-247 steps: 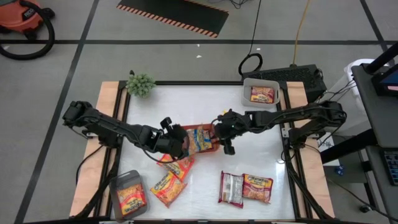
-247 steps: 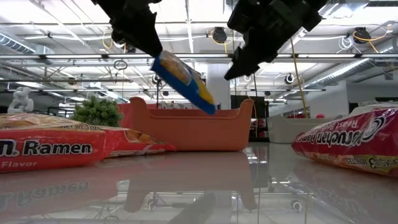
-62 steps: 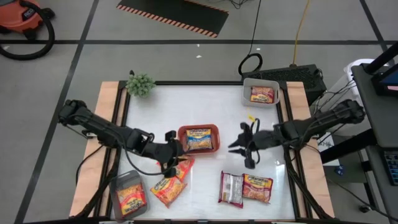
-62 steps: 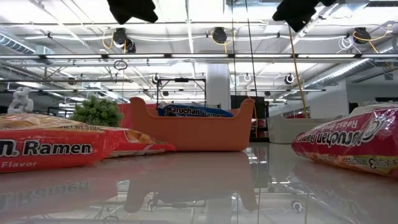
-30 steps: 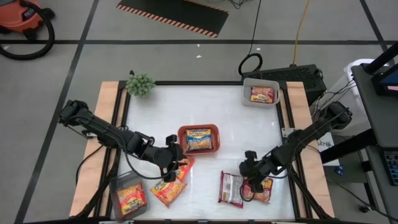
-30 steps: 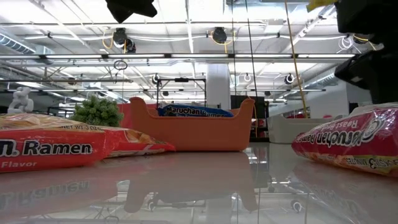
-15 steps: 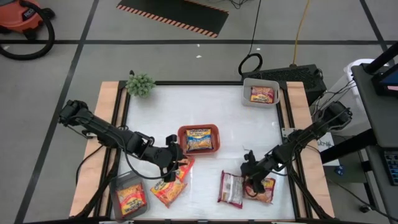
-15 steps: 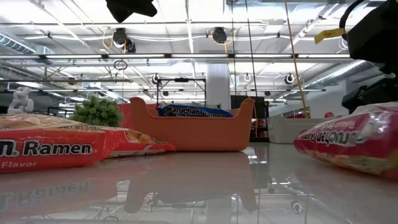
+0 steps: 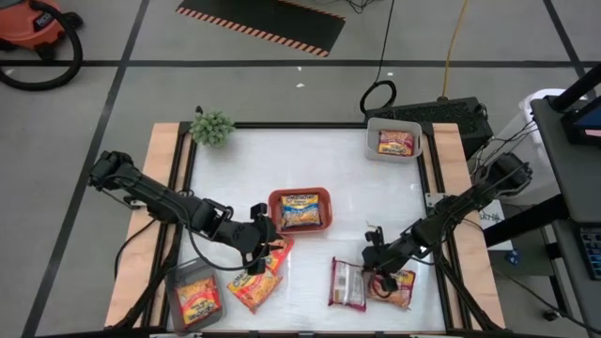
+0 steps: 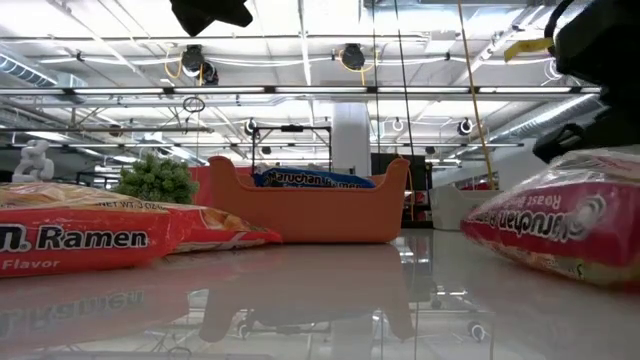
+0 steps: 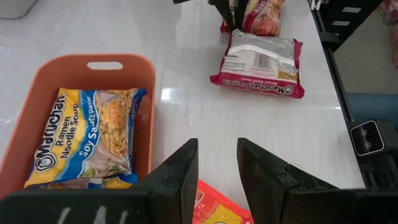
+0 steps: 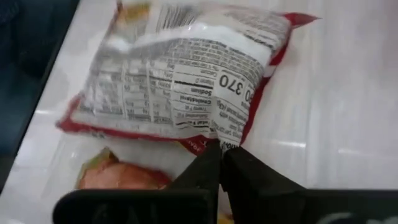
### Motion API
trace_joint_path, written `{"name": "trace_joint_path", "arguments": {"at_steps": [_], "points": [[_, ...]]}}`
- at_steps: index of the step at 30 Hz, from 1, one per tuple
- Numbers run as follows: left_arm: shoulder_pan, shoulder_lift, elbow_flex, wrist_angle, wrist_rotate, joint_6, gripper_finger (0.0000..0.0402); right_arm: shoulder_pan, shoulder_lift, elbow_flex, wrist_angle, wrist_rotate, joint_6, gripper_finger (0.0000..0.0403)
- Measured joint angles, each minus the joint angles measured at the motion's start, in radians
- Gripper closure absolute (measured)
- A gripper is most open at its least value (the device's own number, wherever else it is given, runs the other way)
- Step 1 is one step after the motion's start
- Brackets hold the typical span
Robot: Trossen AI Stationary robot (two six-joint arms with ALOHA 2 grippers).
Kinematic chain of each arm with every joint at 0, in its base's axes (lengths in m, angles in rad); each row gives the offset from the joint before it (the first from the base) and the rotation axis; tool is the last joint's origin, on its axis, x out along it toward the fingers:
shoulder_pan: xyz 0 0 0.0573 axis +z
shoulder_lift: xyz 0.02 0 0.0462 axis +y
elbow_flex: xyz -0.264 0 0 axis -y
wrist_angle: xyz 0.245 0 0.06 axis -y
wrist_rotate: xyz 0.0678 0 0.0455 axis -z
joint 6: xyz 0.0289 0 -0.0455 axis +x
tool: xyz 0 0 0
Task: Sort Maruchan noodles
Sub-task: Put the left red noodle pack into the gray bin
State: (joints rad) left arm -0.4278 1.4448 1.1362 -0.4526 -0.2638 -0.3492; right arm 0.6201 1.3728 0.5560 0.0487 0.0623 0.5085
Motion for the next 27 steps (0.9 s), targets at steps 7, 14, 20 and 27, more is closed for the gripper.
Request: {"name": "trace_joint_path", "arguments": {"at_steps": [7,14,20,27], "points": [[0.0,0.0,0.0,0.0,0.0,0.004,0.0286,-0.003,-0.114,0.0,0.007,0.175,-0.098,0.0401],[0.0,0.0,0.0,0.0,0.0,0.006,0.0286,-0.003,-0.301,0.001,-0.001,0.402,-0.215,0.0402],[0.0,0.0,0.0,0.001,-0.001,0.007,0.0286,-0.004,-0.437,0.002,-0.001,0.577,-0.311,0.0402],[0.001,0.0,0.0,0.004,-0.024,0.014,0.0286,-0.009,-0.559,0.002,0.003,0.799,-0.474,0.0403]]}}
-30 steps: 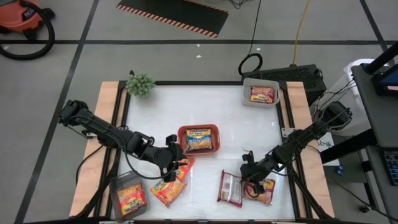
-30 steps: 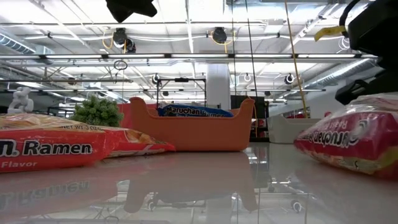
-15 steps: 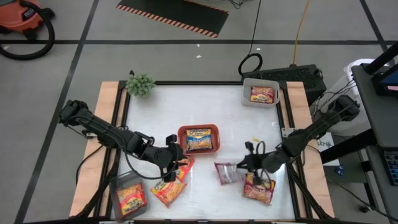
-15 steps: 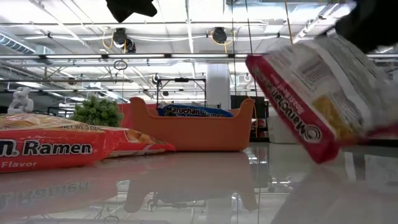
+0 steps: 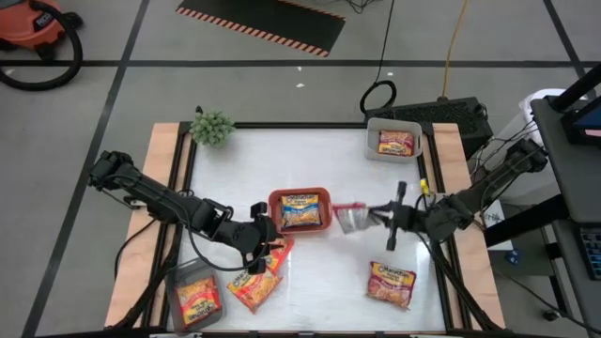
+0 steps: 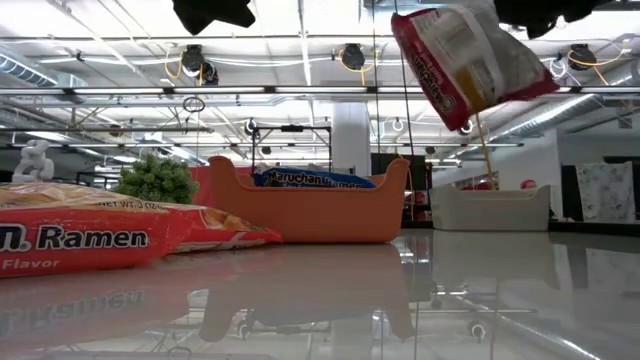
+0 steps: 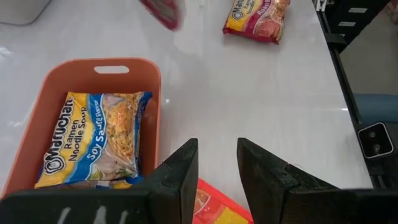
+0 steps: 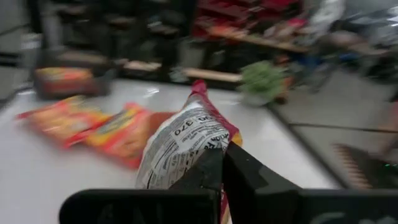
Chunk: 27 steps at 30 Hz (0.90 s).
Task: Sort Maruchan noodles
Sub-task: Put the left red noodle pack into the gray bin
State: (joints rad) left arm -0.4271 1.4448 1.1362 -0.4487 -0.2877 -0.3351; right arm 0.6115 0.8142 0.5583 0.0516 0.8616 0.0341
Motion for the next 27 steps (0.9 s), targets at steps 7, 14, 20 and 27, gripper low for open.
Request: {"name": "trace_joint_path", "arguments": {"at_steps": [7,14,20,27], "points": [[0.0,0.0,0.0,0.032,-0.001,0.024,0.0286,-0.062,-0.099,0.0,0.065,0.166,-0.21,0.0403],[0.002,0.0,0.0,0.088,-0.001,0.077,0.0286,-0.165,-0.139,0.002,0.289,0.306,-0.619,0.0403],[0.002,0.0,0.0,0.086,-0.001,0.079,0.0286,-0.27,-0.168,0.002,0.501,0.347,-0.957,0.0403],[0.012,0.0,0.0,0.087,-0.001,0.095,0.0286,-0.415,-0.21,0.002,0.644,0.353,-1.184,0.0403]]}}
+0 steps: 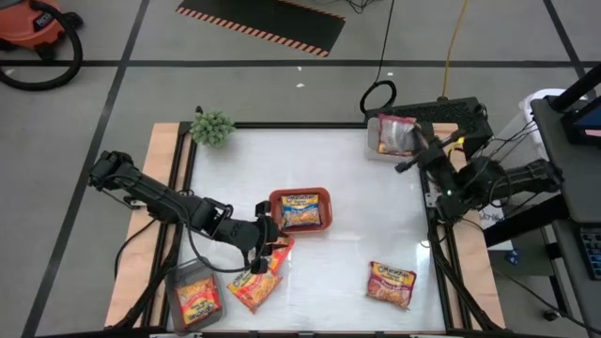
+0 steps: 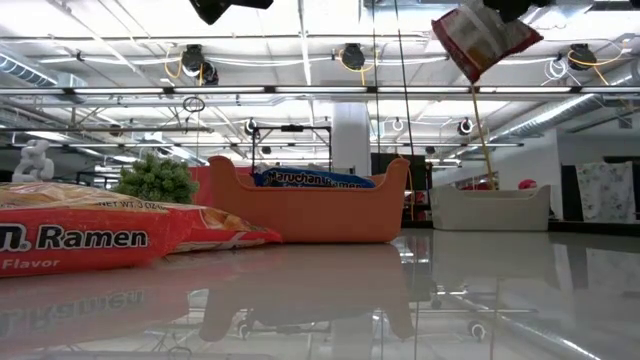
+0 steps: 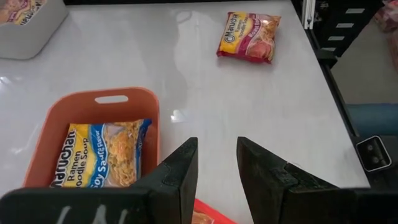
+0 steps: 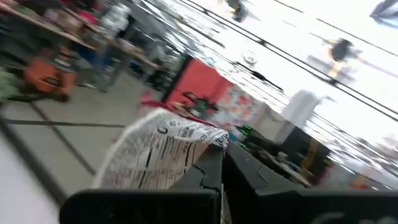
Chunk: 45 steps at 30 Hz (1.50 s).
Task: Sort Maruchan noodles
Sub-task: Put the left red noodle pack into the gray bin
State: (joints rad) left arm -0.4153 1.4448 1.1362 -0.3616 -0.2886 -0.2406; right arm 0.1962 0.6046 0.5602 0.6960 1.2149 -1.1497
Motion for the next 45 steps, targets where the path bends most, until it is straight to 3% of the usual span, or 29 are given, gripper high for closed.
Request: {"name": "trace_joint_path", "arguments": {"at_steps": [8,19,32,37,45], "points": [[0.032,0.007,0.0,0.014,0.0,0.007,0.0286,-0.198,0.021,0.0,-0.047,0.074,-0.053,0.0403],[0.046,0.008,0.0,0.022,0.001,0.01,0.0286,-0.418,0.121,0.0,-0.348,0.058,0.234,0.0403],[0.02,0.008,0.0,0.012,0.003,0.008,0.0286,-0.697,0.148,0.0,-0.696,-0.281,0.704,0.0403],[0.021,0.008,0.0,0.013,0.003,-0.004,0.0286,-0.807,0.148,0.0,-0.807,-0.358,0.796,0.0403],[0.021,0.008,0.0,0.013,0.003,-0.017,0.0286,-0.959,0.149,0.0,-0.851,-0.381,0.826,0.0403]]}}
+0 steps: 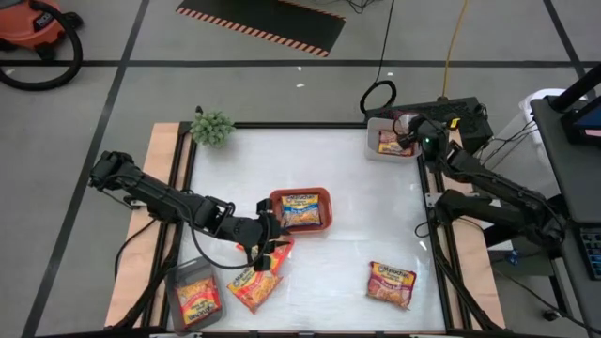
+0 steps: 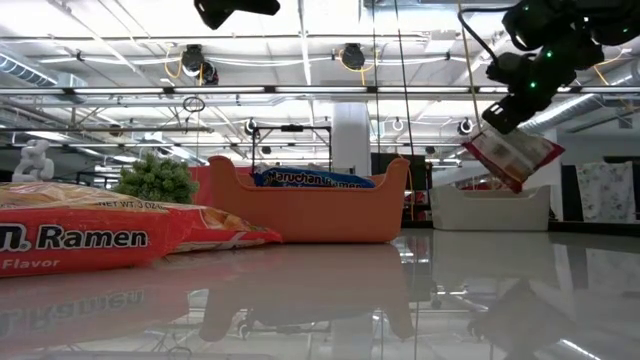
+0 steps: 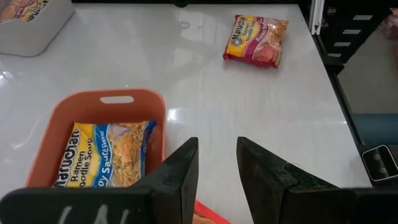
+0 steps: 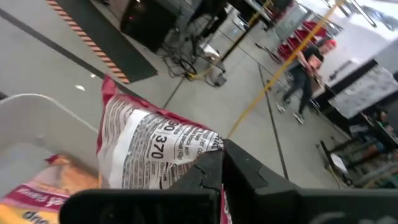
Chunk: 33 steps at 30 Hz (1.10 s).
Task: Sort Maruchan noodles
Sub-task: Put the left red noodle pack into the gray bin
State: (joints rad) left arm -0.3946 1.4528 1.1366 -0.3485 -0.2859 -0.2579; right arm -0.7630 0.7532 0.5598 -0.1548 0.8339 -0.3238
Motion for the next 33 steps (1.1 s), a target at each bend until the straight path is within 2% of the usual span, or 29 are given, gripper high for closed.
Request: {"name": "trace_joint_path", "arguments": {"at_steps": [12,19,28,33], "points": [[0.0,0.0,0.0,0.001,0.0,-0.005,0.0286,-0.083,0.01,0.0,0.016,0.0,0.005,0.0403],[0.0,0.0,0.0,0.001,0.0,-0.001,0.0286,-0.082,0.065,-0.05,0.04,-0.037,0.126,0.0403],[0.0,0.0,0.0,0.001,-0.002,0.043,0.0286,-0.067,0.094,-0.163,0.267,0.018,0.036,0.0403],[0.002,0.0,0.0,0.001,-0.002,0.054,0.0286,-0.051,0.057,-0.162,0.4,0.114,-0.051,0.0403]]}}
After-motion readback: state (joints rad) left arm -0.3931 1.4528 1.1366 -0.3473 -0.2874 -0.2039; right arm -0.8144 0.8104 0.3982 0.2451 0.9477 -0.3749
